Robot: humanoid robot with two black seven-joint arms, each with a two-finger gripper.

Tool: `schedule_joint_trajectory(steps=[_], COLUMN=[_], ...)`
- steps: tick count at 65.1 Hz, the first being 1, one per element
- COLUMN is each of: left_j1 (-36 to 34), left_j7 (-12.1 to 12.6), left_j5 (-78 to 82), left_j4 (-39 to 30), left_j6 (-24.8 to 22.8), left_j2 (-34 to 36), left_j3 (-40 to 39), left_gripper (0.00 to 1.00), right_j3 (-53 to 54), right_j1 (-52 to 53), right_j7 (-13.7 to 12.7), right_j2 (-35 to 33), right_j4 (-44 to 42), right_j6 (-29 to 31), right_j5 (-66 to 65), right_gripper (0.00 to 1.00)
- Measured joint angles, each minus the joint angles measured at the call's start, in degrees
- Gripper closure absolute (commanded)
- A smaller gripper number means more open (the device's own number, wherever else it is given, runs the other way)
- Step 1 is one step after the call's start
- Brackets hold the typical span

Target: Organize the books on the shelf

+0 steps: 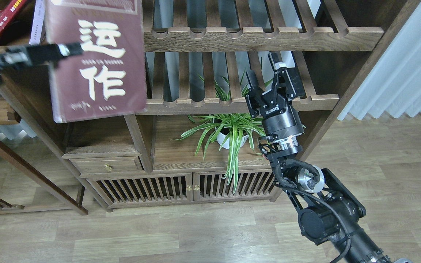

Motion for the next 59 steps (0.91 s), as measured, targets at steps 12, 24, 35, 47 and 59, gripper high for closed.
schedule_joint_trajectory(steps=[12,24,35,47,59], left_j1=[-0.91,-1.39,-3.42,-4.63,-4.73], left_j7=[0.0,0.0,0.0,0.0,0.0], left_j5=[0.16,0.16,0.0,-0.41,-0.48], left_j4=[2.13,4.37,5.56,7.19,10.84], left_j6=[0.03,0.05,0.05,0.05,0.04], left_j2=[1.66,1.53,0.59,0.54,0.54], left_j3=[-1.76,-4.17,-5.26,-6.48,-9.66], left_gripper=[0.93,0.94,0.95,0.99,1.0], right_j3=[-0.09,-0.15,-0.15,-0.15,-0.15], right_j1=[0.31,0.38,0.38,0.22,0.21], right_j7=[-0.06,-0.35,-0.43,-0.44,-0.46], right_j2=[0.0,0.0,0.0,0.0,0.0], right_j4=[-0.24,-0.25,-0.25,-0.25,-0.29], right_j6=[0.0,0.0,0.0,0.0,0.0], right_j5=[-0.54,-0.55,-0.49,-0.49,-0.5], right_gripper=[0.17,0.17,0.17,0.17,0.17])
